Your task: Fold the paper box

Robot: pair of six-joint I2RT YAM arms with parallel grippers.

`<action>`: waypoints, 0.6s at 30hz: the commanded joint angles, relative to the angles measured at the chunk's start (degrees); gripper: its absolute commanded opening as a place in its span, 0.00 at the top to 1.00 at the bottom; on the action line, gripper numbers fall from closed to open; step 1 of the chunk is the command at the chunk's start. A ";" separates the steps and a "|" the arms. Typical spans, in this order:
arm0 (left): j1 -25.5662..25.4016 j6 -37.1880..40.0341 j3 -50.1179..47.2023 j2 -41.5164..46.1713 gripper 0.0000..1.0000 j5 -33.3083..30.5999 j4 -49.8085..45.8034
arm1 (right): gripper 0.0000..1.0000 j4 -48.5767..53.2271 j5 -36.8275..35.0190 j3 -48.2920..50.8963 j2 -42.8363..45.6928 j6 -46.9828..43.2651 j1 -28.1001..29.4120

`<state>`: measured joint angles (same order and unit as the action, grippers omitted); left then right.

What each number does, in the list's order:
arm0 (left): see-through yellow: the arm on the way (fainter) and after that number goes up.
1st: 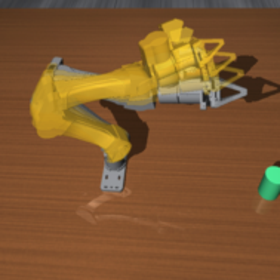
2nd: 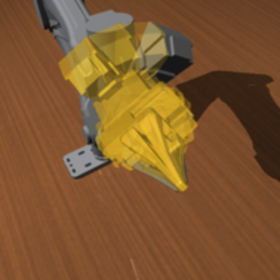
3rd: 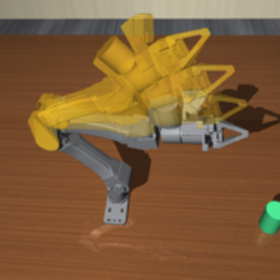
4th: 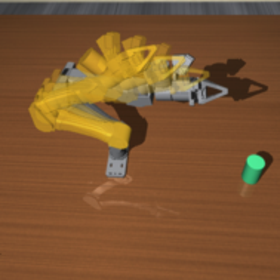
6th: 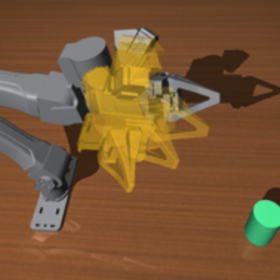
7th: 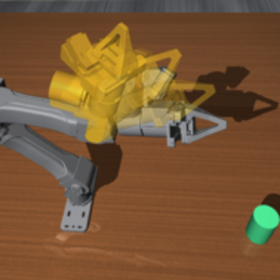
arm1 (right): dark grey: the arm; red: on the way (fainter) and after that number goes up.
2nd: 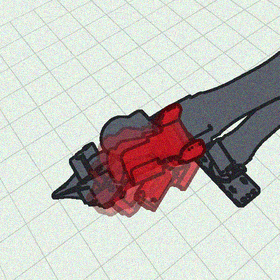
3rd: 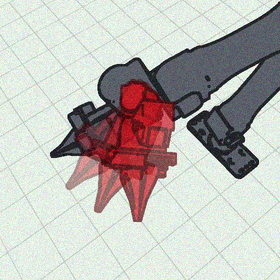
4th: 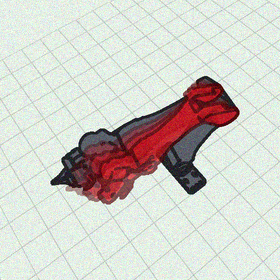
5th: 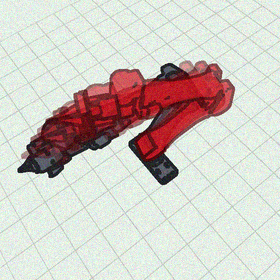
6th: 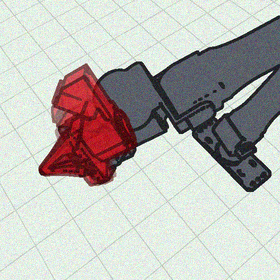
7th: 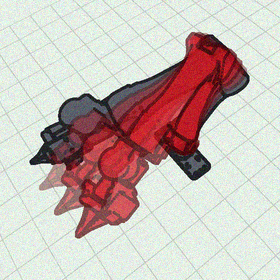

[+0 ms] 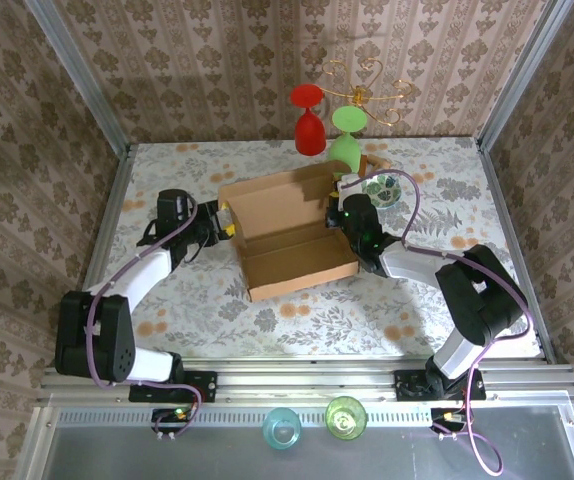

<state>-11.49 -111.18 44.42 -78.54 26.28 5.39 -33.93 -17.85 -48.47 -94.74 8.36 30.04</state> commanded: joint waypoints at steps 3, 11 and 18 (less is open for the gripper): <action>-0.88 10.20 0.72 5.10 0.50 5.26 -5.15 | 1.00 -5.08 3.07 3.52 3.18 1.07 1.60; -3.23 10.43 -4.82 7.44 0.48 6.27 -2.78 | 1.00 -6.37 2.32 9.96 5.78 1.41 2.12; -3.31 8.62 -6.15 8.49 0.48 6.59 -1.72 | 1.00 -6.40 1.08 10.50 5.89 -0.70 2.61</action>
<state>-13.80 -101.97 38.96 -71.07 30.30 3.20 -40.80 -18.06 -39.13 -89.19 8.82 30.81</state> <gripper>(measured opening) 0.519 0.059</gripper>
